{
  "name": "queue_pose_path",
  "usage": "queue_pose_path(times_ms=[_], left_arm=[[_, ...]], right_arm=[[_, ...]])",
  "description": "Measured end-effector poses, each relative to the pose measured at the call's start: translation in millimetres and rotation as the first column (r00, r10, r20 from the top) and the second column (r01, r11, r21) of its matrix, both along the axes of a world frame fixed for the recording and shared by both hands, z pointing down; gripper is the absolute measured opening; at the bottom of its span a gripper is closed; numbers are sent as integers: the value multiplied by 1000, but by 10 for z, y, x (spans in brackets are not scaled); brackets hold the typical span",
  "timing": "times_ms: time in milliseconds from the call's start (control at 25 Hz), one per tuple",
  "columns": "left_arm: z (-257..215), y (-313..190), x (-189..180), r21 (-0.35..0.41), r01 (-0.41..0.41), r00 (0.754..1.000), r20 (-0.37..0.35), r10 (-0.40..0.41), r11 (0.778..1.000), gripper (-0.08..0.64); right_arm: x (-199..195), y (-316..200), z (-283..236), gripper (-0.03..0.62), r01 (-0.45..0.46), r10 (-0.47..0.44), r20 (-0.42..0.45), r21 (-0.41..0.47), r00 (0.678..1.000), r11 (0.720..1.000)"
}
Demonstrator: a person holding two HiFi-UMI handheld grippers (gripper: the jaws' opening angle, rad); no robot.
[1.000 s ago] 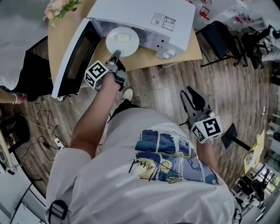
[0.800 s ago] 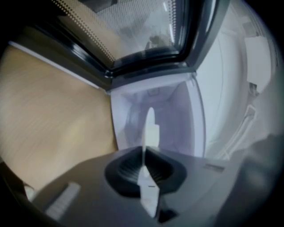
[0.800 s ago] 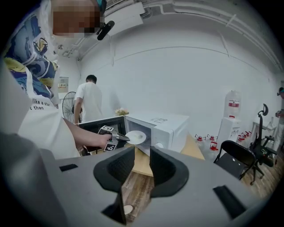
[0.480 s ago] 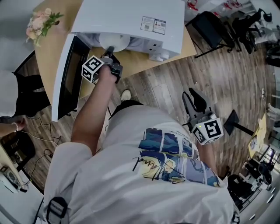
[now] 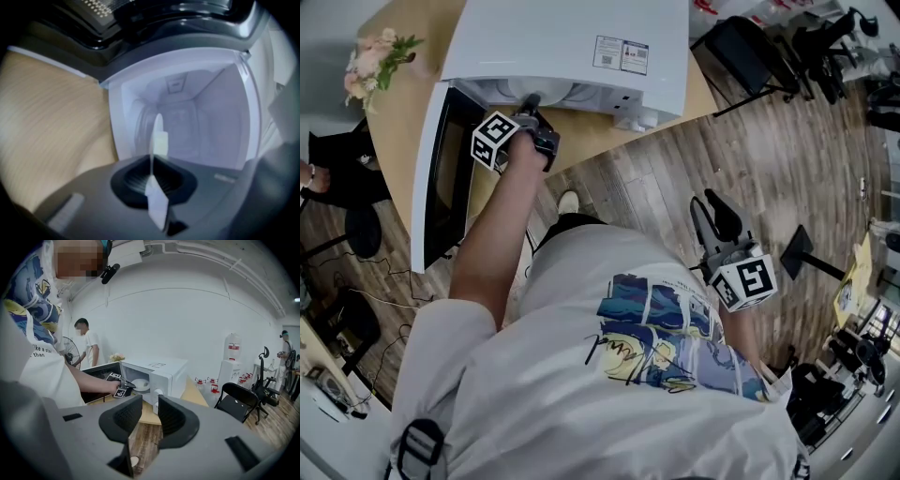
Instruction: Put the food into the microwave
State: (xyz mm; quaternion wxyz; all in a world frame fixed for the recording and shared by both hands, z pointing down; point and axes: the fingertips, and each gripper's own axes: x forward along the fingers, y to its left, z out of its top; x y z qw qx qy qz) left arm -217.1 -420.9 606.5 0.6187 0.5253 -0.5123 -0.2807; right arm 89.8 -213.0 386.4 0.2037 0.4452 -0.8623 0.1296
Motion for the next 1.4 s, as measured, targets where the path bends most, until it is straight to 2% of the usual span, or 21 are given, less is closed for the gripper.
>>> queue_pose_path(times_ms=[200, 320, 440, 520, 600, 680, 800, 920, 1200, 1280, 1400], left_arm=[[4, -58, 22, -29, -13, 1000, 28, 14, 999, 20], [10, -99, 25, -42, -28, 997, 75, 31, 999, 27], [-4, -122, 20, -55, -43, 986, 157, 51, 998, 37], [-23, -135, 11, -66, -61, 967, 244, 76, 996, 51], [-43, -142, 7, -83, -82, 933, 343, 106, 993, 64], [-67, -145, -2, -102, -97, 887, 443, 132, 990, 82], [-105, -150, -27, -131, -101, 801, 577, 159, 986, 115], [-124, -158, -45, -155, -100, 716, 674, 179, 983, 136], [-135, -199, -12, -181, -118, 565, 796, 216, 976, 197], [-133, -202, 1, -189, -123, 532, 816, 226, 974, 215], [-124, -182, 19, -201, -130, 496, 835, 239, 971, 230]], right_arm=[[23, -1, 4, 98, -7, 7, 4, -3, 1000, 1000], [34, -6, 18, 98, -6, 6, 8, -6, 1000, 1000], [49, 3, 24, 98, -5, 5, 11, -7, 1000, 1000], [62, 6, 23, 98, -4, 4, 12, -9, 1000, 1000], [77, 13, 22, 98, -4, 5, 15, -10, 1000, 1000], [94, 29, 27, 98, -4, 4, 17, -12, 1000, 1000], [130, 66, 42, 98, -5, 5, 18, -16, 1000, 1000], [179, 108, 51, 98, -10, 10, 20, -20, 1000, 1000], [319, 237, 27, 98, -30, 31, 17, -16, 999, 999], [367, 275, 21, 98, -38, 38, 16, -13, 999, 999], [441, 334, 16, 98, -47, 48, 17, -8, 999, 999]])
